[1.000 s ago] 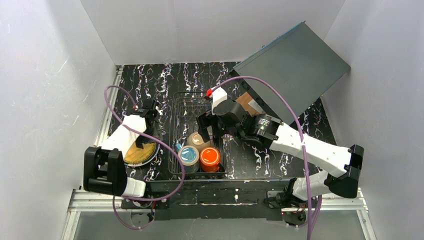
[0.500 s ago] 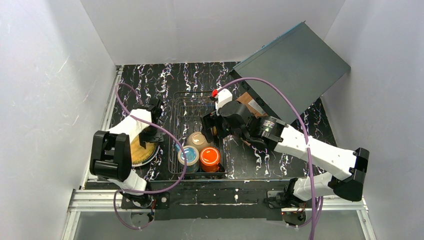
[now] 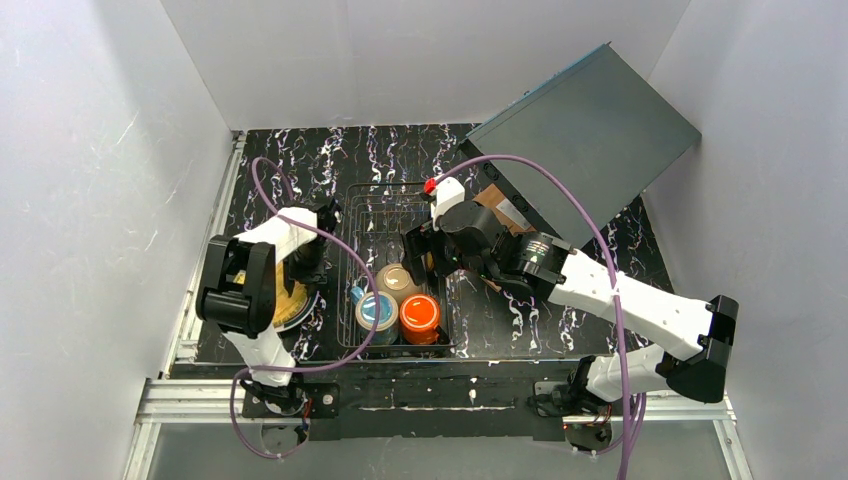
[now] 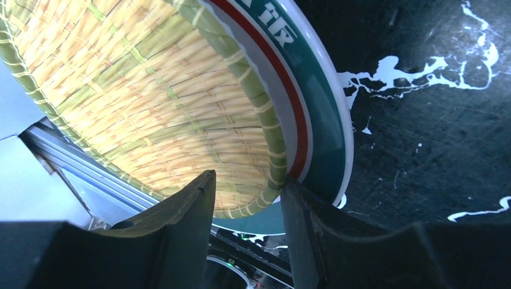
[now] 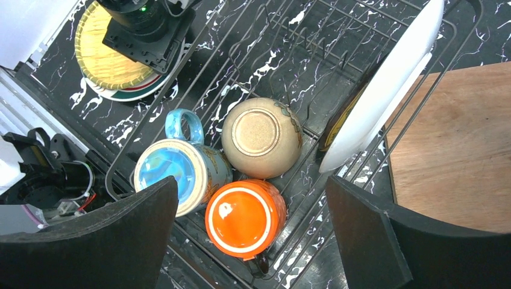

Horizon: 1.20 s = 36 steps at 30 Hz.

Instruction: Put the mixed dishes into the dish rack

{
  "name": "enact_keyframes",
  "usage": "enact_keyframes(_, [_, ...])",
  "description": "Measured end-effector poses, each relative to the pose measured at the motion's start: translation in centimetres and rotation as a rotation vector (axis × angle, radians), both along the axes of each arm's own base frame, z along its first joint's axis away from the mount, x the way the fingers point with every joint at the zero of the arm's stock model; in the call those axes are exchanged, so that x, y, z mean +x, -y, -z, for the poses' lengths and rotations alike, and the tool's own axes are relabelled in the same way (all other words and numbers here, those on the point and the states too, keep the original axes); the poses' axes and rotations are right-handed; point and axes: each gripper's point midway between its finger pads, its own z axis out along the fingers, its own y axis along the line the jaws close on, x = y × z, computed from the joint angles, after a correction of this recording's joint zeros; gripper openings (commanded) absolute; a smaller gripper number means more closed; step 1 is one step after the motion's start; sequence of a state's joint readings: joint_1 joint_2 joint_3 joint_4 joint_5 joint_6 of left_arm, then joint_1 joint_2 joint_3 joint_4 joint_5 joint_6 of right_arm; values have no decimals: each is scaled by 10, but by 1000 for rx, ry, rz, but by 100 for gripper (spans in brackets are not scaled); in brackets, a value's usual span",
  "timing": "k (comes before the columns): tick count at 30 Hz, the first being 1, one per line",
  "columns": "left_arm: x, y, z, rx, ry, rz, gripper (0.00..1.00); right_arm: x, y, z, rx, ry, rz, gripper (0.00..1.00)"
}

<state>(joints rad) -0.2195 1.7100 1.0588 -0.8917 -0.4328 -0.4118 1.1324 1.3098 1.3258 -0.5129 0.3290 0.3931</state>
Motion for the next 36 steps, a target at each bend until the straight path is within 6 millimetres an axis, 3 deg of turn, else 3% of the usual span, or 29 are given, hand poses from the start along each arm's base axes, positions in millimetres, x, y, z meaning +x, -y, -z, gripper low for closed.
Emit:
enact_keyframes(13, [3, -1, 1, 46, -21, 27, 19, 0, -2, 4, 8, -11, -6, 100])
enact_keyframes(23, [32, 4, 2, 69, -15, 46, 0, 2, -1, 3, 11, -10, -2, 100])
enact_keyframes(30, [48, 14, -6, 76, 6, 68, 0, 4, 1, 3, 10, -11, 5, 100])
enact_keyframes(36, [48, 31, -12, 38, 27, 99, 0, 5, 1, 4, 12, -15, 4, 100])
